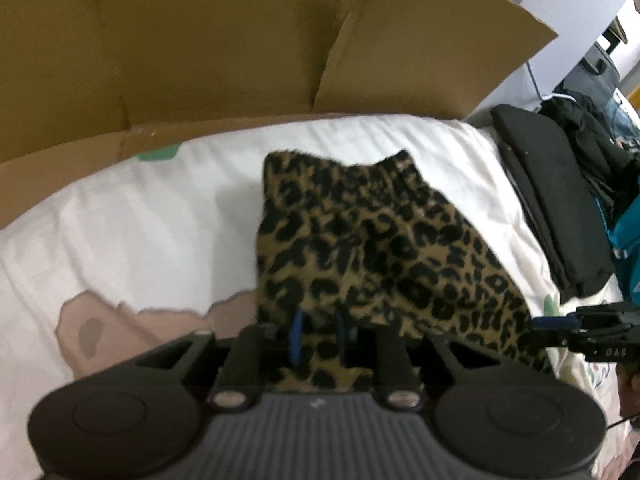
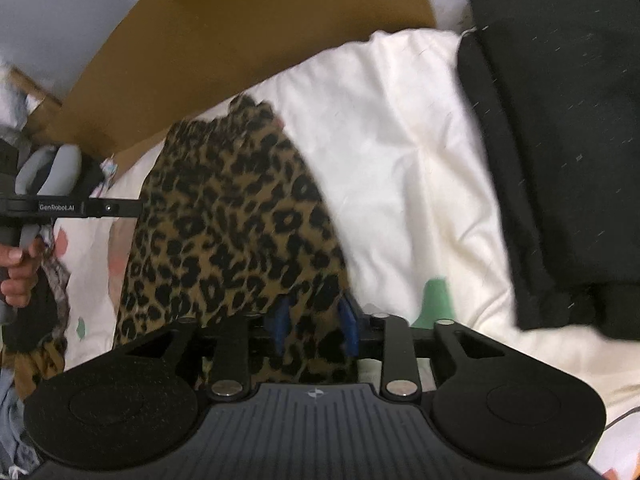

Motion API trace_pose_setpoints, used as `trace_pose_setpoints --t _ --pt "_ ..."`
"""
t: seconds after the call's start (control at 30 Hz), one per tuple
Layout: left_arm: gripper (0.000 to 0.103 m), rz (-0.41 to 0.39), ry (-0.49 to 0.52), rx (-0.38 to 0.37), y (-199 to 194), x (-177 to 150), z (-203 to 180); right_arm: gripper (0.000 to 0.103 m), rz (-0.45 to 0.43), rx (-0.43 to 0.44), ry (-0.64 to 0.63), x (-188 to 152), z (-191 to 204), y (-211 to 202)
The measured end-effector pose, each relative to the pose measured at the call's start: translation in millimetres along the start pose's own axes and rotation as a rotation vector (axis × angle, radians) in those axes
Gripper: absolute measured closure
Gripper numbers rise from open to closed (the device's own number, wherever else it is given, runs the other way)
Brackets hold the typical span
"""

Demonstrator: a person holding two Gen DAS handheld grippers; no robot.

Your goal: Fold clothes

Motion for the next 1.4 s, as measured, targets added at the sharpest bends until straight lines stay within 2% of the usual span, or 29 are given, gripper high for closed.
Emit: trace_pose_setpoints --t 0.2,0.37,0.47,0.67,0.8,0.97,1.07,1.17,1.27,1.4 --pt "0.083 0.038 -0.008 0.054 18 -12 12 0.071 0.040 -0.085 -0.017 -10 -5 7" --pt "0.085 0.082 -0.037 0.166 35 -17 23 0.073 0.056 -0.113 -0.021 -13 -13 4" --pt "0.087 0.052 -0.049 0.129 22 -13 26 0.073 0.056 -0.124 -0.029 -13 -13 2" --pt "0.087 -0.023 -0.004 0.073 -5 1 18 0.072 0.049 -0.137 -0.034 -15 -9 -3" --pt "0.087 -0.055 0.011 0.034 -6 11 12 0.072 0.026 -0.133 -0.033 -14 -5 -11" --pt "0.088 -0.037 0.026 0.029 11 20 7 0.072 -0.011 -0.126 -0.026 -10 -2 -24" --pt "0.088 -0.023 0.036 0.031 19 24 7 0.072 -0.038 -0.065 -0.041 -9 7 -31" --pt "0.088 -0.007 0.030 0.035 30 27 10 0.072 -0.029 0.003 -0.077 -11 21 -24" --pt "0.087 0.015 0.000 0.042 43 29 12 0.072 0.002 -0.006 -0.101 -16 26 -11" --pt "0.084 0.033 -0.019 0.063 59 30 13 0.073 0.028 -0.052 -0.069 -22 15 0"
Point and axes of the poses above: each gripper's, at about its wrist camera, not at the fingertips, and y roughly the way its jaws point, z to its left, x to its top, the point moved 1 cm from there along y, roughly the way its jaws point, and after that the axes turned 1 degree about -y, right-handed, at the moved point
